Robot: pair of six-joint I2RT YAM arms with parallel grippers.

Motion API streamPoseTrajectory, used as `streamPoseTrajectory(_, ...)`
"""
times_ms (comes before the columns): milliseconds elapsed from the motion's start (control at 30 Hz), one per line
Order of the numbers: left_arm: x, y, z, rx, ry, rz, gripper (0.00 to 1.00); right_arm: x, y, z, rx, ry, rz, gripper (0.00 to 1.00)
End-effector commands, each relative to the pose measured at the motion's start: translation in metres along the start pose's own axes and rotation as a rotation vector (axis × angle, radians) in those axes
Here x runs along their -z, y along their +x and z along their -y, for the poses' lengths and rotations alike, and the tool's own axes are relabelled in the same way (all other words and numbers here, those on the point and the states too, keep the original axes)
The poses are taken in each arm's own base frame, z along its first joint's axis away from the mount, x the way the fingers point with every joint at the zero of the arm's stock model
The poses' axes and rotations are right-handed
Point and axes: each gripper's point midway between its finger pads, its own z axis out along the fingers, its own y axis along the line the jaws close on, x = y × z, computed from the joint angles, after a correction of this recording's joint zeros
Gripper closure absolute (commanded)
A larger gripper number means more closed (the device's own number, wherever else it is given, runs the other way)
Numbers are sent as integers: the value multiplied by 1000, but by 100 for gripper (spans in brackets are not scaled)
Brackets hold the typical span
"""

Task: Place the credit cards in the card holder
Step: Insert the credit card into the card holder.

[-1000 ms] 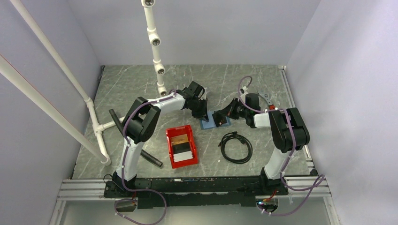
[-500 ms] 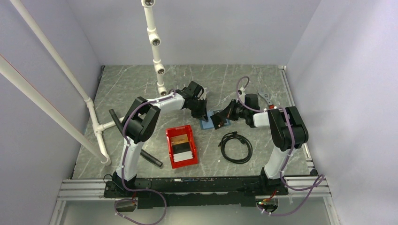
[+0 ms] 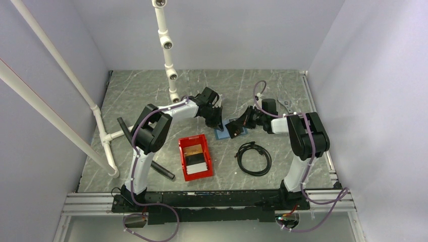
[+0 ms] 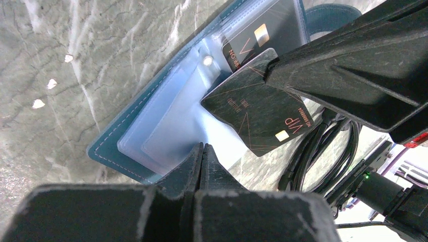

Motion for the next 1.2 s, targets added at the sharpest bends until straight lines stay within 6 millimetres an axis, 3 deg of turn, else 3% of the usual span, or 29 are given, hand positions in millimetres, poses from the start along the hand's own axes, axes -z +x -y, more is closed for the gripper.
streamPoseTrajectory(0,2,12,-18,-4,-73,-46,100,7,-5,9,20,68,23,100)
streamPoseTrajectory(733,1,7,-17,-10,-74,-39,100,18,2,12,17,95,20,100)
streamPoseTrajectory(1000,2,6,-17,-8,-71,-36,100,16,1,8,16,74,16,100)
streamPoseTrajectory(1167,0,6,-15,-9,-64,-39,100,3,-4,4,16,33,7,100)
